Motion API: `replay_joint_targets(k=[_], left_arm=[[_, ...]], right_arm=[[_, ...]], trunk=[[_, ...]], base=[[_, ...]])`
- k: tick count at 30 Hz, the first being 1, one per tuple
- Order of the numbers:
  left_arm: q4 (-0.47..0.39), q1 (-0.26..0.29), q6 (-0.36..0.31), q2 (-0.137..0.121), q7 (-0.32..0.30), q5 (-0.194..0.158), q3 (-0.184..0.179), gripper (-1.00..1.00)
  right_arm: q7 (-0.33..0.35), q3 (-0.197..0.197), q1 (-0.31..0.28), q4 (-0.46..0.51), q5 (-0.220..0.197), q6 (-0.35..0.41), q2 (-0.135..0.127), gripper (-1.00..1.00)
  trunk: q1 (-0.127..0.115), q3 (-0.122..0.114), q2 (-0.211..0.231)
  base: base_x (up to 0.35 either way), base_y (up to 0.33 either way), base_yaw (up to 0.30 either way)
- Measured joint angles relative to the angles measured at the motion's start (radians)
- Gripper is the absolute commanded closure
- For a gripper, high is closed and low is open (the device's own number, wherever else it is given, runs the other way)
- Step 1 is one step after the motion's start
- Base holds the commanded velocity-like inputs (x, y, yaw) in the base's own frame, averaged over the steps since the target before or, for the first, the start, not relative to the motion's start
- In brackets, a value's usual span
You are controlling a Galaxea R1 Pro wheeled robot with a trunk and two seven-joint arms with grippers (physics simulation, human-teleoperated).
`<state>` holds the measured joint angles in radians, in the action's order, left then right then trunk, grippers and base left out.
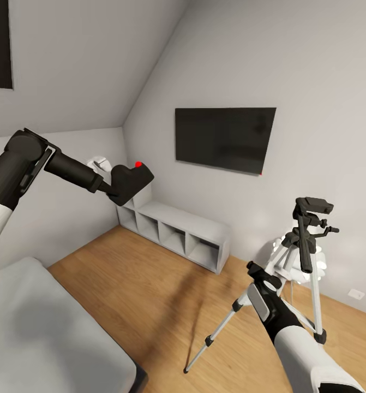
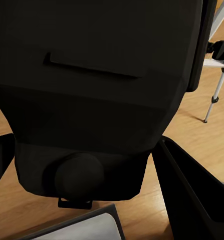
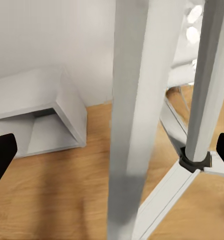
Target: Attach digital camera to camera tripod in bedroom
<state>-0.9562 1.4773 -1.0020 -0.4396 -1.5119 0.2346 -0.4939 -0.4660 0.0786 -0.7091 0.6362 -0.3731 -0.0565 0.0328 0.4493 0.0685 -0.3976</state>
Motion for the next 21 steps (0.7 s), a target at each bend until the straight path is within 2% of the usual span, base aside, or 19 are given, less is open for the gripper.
replay_joint_targets(k=[9, 21], left_arm=[[0.0, 0.0, 0.0, 0.0, 0.0, 0.0, 0.0, 1.0], [0.0, 0.0, 0.0, 0.0, 0.0, 0.0, 0.0, 1.0]], right_arm=[[0.0, 0.0, 0.0, 0.0, 0.0, 0.0, -0.009, -1.0], [0.0, 0.0, 0.001, 0.0, 0.0, 0.0, -0.01, -1.0]], trunk=[[0.0, 0.0, 0.0], [0.0, 0.0, 0.0]], base=[[0.076, 0.0, 0.0], [0.01, 0.0, 0.0]])
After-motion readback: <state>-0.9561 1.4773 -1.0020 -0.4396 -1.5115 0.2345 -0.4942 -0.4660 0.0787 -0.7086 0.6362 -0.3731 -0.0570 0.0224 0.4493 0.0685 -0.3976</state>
